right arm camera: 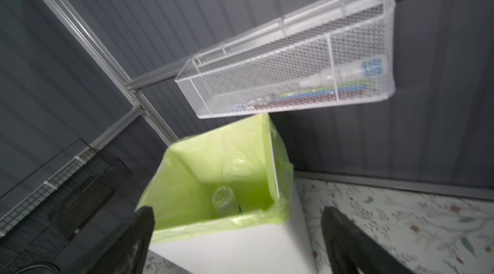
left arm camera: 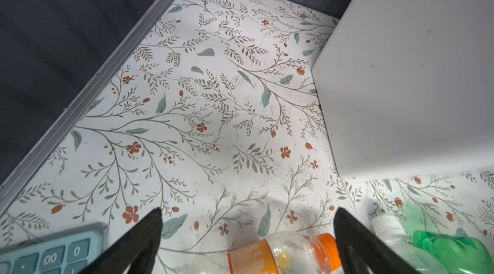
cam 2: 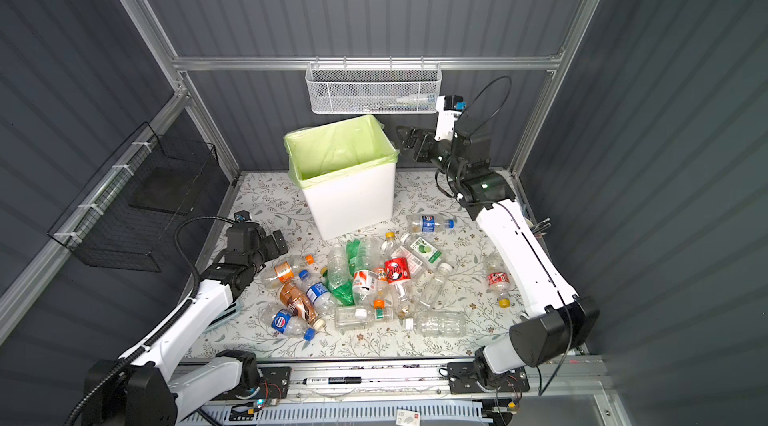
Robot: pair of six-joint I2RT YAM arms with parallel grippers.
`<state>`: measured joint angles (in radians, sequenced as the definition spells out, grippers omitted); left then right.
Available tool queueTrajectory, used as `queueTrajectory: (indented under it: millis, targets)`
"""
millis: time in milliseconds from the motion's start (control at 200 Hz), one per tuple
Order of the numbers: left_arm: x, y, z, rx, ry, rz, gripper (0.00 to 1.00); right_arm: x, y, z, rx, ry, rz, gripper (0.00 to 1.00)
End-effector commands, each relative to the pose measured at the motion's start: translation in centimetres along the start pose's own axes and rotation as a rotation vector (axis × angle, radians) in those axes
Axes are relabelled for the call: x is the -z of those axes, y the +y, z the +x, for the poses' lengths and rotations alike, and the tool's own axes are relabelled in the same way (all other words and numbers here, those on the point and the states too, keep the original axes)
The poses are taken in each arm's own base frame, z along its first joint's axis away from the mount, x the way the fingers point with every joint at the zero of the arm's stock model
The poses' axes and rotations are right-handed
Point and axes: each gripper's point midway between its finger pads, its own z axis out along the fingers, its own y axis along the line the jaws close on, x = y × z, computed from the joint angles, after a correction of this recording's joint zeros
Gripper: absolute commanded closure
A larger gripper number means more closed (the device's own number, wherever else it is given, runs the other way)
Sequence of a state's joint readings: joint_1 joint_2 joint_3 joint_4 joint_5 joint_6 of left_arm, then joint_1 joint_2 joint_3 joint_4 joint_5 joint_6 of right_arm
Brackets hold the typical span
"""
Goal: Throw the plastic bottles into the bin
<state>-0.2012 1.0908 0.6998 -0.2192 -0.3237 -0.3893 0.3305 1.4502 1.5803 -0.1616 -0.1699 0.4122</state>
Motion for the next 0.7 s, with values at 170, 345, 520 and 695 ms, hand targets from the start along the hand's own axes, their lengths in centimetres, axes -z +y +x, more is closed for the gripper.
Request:
queueTrajectory:
  millis: [170,345,520,695]
  targets:
    - [1.4,1.2,3.1,0.110,0.143,-0.111,0.00,3.0,-9.8,9.9,-0.102,0.139,0.221,0.01]
    - [1.5,1.3,4.8,0.164,0.198,-0.110,0.00,6.3,-14.0,15.6,-0.133,0.232,0.338,0.01]
    - [1.2,1.6,5.0,0.074,0.230,-0.143,0.00,8.8,-16.0,19.9,-0.149,0.310,0.404,0.01]
    - [1.1,0.0,3.1,-0.120,0.222,-0.095,0.01,10.3,-16.5,22.6,-0.180,0.369,0.418,0.01]
